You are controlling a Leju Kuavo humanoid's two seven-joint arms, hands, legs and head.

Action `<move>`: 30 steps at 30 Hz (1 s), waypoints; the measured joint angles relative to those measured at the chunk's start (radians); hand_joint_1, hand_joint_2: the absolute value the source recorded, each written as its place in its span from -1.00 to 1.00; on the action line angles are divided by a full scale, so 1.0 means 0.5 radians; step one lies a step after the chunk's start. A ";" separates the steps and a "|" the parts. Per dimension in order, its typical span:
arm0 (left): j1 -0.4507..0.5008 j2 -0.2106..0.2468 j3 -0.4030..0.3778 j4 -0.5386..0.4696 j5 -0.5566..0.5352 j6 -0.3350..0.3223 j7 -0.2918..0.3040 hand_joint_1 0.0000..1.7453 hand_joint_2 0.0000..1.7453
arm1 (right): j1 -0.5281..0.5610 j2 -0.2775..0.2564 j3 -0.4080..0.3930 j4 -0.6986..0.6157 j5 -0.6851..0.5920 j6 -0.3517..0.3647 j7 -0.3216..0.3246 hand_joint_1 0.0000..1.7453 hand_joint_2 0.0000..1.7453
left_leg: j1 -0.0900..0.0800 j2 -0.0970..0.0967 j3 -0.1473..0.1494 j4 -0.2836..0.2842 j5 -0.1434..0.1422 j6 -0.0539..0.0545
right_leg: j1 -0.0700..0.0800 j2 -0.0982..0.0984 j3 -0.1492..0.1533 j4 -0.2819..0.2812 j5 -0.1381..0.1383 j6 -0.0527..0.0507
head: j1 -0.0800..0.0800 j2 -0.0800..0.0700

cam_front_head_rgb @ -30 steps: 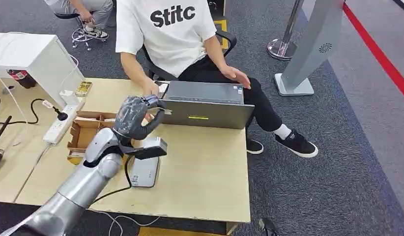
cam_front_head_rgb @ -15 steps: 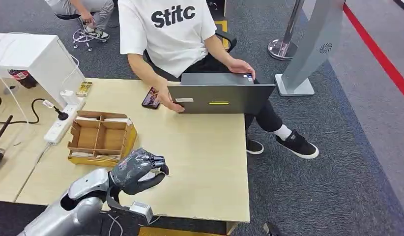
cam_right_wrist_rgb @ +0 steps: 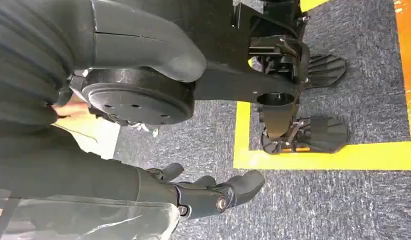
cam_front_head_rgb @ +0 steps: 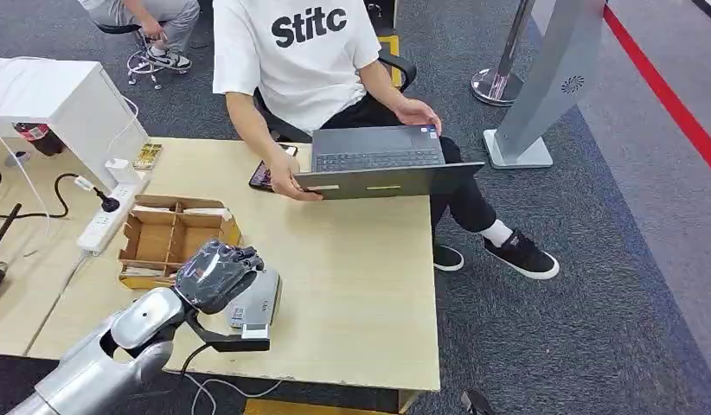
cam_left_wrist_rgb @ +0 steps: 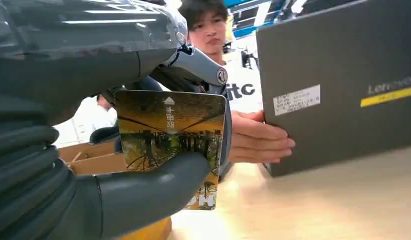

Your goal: Pass the card to the sensor for recognition and then transmit it.

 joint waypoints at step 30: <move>-0.187 -0.370 -0.038 0.530 0.150 0.532 -0.157 1.00 1.00 | -0.016 0.002 0.227 -0.002 -0.113 -0.033 0.032 -1.00 1.00 | 0.000 -0.003 0.001 0.000 0.002 0.000 | 0.000 -0.002 0.001 0.000 0.001 -0.001 | -0.001 0.000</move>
